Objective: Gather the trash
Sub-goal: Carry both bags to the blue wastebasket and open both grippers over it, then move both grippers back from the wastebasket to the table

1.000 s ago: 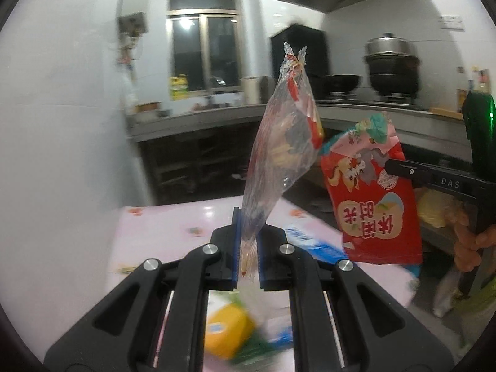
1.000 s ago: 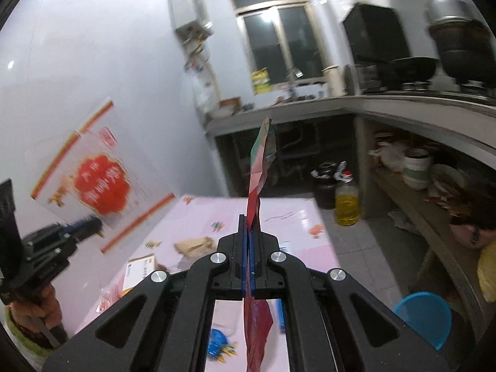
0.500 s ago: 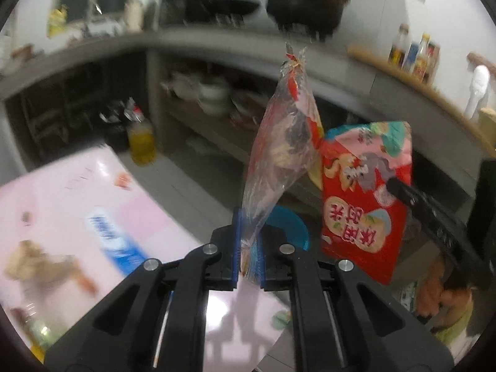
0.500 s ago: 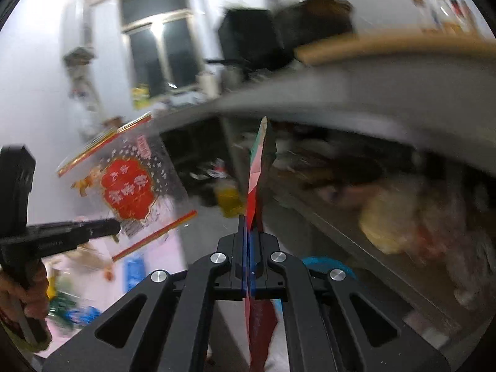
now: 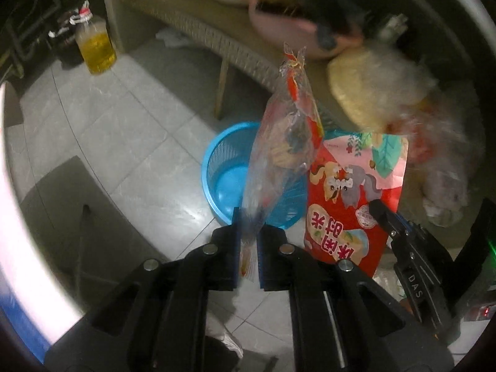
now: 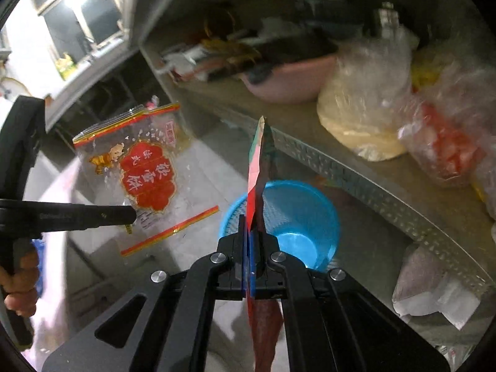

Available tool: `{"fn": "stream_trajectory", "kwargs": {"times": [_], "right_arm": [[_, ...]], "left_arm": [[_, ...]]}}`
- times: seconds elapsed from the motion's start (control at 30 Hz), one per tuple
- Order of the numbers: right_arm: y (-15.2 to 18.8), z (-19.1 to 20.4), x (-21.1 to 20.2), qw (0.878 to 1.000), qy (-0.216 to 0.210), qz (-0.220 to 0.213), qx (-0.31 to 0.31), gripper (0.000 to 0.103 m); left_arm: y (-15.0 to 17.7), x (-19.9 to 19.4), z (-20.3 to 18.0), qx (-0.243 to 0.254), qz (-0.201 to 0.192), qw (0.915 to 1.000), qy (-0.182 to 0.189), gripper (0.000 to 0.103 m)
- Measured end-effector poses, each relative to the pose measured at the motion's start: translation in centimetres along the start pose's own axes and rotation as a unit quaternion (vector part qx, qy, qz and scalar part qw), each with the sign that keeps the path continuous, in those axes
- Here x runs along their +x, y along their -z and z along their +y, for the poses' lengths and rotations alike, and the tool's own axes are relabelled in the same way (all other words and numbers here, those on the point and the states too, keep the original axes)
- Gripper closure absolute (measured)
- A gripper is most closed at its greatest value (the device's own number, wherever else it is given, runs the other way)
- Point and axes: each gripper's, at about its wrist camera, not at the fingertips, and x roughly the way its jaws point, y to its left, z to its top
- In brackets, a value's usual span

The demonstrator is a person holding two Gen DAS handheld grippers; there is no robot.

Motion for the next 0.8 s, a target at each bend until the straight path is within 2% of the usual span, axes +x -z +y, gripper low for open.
{"fn": "stream_trajectory", "kwargs": {"times": [0.1,0.2,0.27,0.3,0.33,0.37,0.57,0.8], "right_arm": [[-0.7,-0.7,3.0,1.0,0.013,0.004,0.009,0.102],[-2.1,-1.2,5.9,0.999,0.028,-0.001,0.023,0.101],[-2.8,-1.6,8.0,0.999,0.034,0.003,0.036,0.096],[-3.1,-1.9,9.3,0.998,0.035,0.011,0.041,0.079],[-3.2,-2.1,10.7,0.998,0.039,0.02,0.045,0.056],[-3.0,-2.5,11.5,0.997,0.051,0.025,0.051,0.051],[-0.9,-3.3,11.7,0.995,0.053,0.028,0.073,0.048],[1.0,-3.5,7.6,0.995,0.056,0.01,0.083,0.046]], "left_arm": [[-1.6,3.2,-0.2,-0.005,0.021,0.9997,-0.013,0.096],[-3.1,4.8,-0.3,-0.007,0.023,0.9996,-0.016,0.095],[-3.8,5.8,-0.7,0.0,0.028,0.9995,-0.014,0.092],[-4.3,6.3,-0.7,0.001,0.027,0.9994,-0.022,0.083],[-4.5,6.2,-0.4,0.0,0.025,0.9993,-0.028,0.076],[-4.8,6.2,-0.4,0.0,0.021,0.9993,-0.032,0.062],[-4.1,4.9,0.1,0.008,0.004,0.9996,-0.028,0.053],[-1.9,0.5,-0.6,0.018,-0.02,0.9994,-0.021,0.042]]}}
